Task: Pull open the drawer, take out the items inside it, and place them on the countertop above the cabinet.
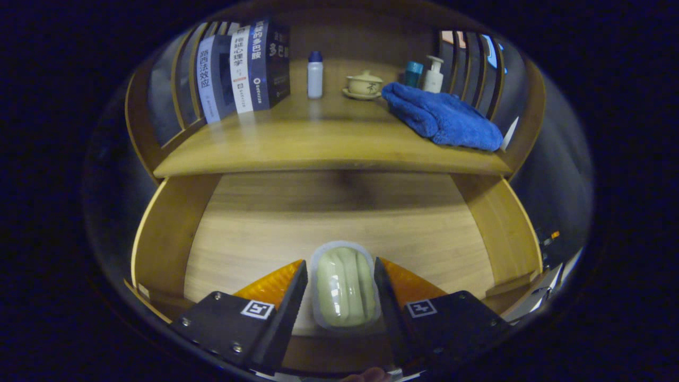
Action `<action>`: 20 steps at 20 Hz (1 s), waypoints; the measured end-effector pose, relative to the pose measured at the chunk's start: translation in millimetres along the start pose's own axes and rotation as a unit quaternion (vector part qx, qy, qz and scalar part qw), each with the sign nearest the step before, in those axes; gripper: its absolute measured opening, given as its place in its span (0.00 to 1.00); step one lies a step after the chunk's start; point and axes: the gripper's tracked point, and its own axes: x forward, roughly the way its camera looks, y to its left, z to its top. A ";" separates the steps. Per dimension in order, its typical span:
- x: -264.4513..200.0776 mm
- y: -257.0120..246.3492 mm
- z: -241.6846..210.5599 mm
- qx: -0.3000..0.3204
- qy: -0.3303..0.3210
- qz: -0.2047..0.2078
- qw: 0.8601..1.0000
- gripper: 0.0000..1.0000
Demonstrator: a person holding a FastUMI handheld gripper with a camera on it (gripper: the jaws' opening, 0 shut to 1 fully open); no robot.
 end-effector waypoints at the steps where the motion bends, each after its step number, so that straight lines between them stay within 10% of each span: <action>1: 0.2 -3.2 1.0 -0.005 -0.003 -0.006 1.000 0.76; 6: 21.4 -10.0 -12.3 -0.016 0.003 -0.016 1.000 0.75; 8: 17.5 -11.9 -9.7 -0.011 -0.010 -0.025 1.000 0.16; 20: -85.4 -9.7 44.2 0.050 -0.227 0.006 0.972 0.16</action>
